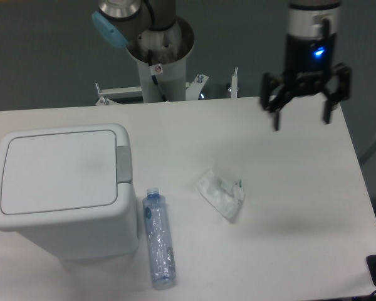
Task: Open the trash can
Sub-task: 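Move the open gripper over the trash can's grey hinge tab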
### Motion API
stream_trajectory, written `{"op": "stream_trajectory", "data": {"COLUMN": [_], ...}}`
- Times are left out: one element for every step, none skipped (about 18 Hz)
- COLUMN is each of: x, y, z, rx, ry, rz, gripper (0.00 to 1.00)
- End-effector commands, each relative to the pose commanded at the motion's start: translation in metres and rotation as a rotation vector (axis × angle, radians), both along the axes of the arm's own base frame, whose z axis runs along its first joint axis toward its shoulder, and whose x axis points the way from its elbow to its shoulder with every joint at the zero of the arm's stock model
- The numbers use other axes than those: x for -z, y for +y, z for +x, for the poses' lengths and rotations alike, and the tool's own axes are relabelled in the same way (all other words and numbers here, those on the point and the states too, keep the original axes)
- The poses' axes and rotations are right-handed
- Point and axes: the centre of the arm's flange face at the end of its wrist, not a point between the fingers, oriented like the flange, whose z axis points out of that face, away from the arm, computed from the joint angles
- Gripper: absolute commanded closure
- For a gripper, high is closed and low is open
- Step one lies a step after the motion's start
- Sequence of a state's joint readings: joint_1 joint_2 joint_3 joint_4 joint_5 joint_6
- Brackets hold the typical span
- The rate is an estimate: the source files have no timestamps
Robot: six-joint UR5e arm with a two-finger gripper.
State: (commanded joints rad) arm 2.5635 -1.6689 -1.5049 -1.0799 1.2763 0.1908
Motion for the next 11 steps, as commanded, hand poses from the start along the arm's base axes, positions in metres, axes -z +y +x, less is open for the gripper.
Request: {"op": "stream_trajectory", "data": {"x": [0.002, 0.003, 0.003, 0.003, 0.001, 0.003, 0.011, 0.018, 0.015, 0.017, 0.022], "y": [0.014, 0.025, 0.031, 0.032, 0.032, 0.034, 0.036, 0.039, 0.039, 0.037, 0.040], "z": [0.014, 0.026, 0.035, 0.040, 0.043, 0.047, 0.051, 0.053, 0.053, 0.055, 0.061], "rx": [-0.024, -0.010, 0.009, 0.019, 0.026, 0.036, 0.051, 0.065, 0.066, 0.067, 0.079], "ry": [-0.052, -0.084, -0.112, -0.135, -0.151, -0.177, -0.209, -0.240, -0.244, -0.247, -0.256], "rz": [0.030, 0.052, 0.076, 0.096, 0.112, 0.125, 0.143, 0.160, 0.170, 0.168, 0.168], "gripper": [0.00, 0.00, 0.00, 0.00, 0.00, 0.00, 0.00, 0.00, 0.00, 0.00, 0.00]}}
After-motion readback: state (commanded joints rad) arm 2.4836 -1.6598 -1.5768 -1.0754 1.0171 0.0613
